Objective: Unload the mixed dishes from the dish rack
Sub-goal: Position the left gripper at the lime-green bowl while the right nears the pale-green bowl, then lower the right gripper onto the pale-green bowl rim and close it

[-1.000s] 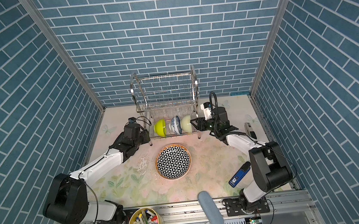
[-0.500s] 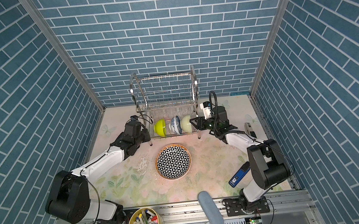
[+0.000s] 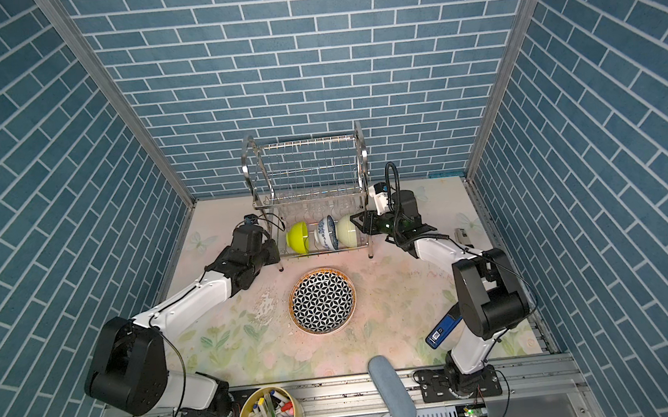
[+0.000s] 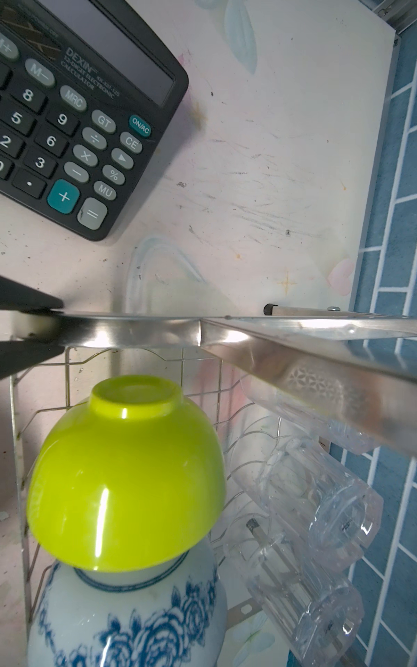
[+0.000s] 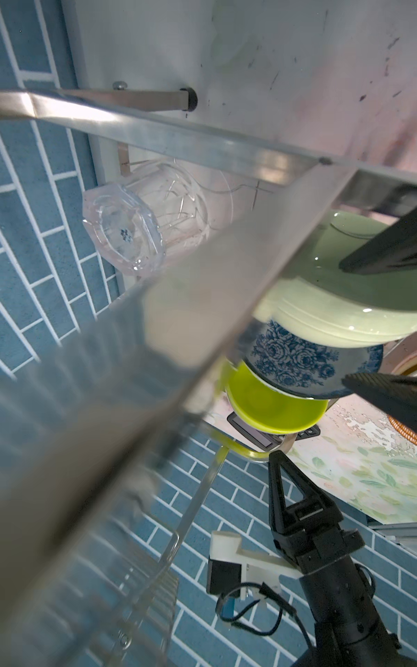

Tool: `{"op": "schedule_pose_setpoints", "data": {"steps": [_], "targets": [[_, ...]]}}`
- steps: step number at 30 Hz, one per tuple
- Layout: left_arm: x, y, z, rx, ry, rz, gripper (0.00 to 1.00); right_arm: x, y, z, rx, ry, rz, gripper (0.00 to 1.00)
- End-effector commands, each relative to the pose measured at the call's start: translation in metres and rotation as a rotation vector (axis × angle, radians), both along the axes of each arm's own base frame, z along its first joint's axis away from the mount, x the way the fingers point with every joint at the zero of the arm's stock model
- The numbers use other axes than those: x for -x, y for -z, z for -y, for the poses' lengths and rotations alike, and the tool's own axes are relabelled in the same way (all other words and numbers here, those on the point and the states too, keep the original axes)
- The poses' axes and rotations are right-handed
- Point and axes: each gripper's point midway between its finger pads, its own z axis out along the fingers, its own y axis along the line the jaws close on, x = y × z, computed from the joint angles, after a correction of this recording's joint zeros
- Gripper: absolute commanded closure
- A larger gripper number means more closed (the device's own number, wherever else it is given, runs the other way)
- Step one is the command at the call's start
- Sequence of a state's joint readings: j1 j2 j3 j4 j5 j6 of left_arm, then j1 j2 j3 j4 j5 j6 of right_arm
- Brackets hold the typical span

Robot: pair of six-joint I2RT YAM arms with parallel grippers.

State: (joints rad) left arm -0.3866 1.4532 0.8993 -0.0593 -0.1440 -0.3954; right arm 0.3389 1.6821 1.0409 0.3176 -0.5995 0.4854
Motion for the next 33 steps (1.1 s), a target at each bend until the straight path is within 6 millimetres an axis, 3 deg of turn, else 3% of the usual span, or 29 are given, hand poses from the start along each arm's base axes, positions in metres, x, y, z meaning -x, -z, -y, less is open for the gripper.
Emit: {"op": "schedule_pose_setpoints", "data": {"steps": [1, 17, 22, 33], "targets": [[-0.006, -0.006, -0.004, 0.004, -0.030, 0.007, 0.90, -0.010, -0.004, -0.002, 0.006, -0.004, 0.018, 0.55], [-0.005, -0.006, -0.003, 0.011, -0.030, 0.007, 0.90, -0.002, 0.020, -0.024, 0.009, -0.037, -0.047, 0.54], [-0.005, -0.006, -0.004, 0.012, -0.031, 0.007, 0.90, -0.003, 0.026, -0.020, 0.046, 0.000, -0.059, 0.54], [-0.005, -0.005, -0.004, 0.011, -0.030, 0.006, 0.90, 0.016, 0.013, -0.024, 0.063, -0.009, -0.012, 0.54]]}}
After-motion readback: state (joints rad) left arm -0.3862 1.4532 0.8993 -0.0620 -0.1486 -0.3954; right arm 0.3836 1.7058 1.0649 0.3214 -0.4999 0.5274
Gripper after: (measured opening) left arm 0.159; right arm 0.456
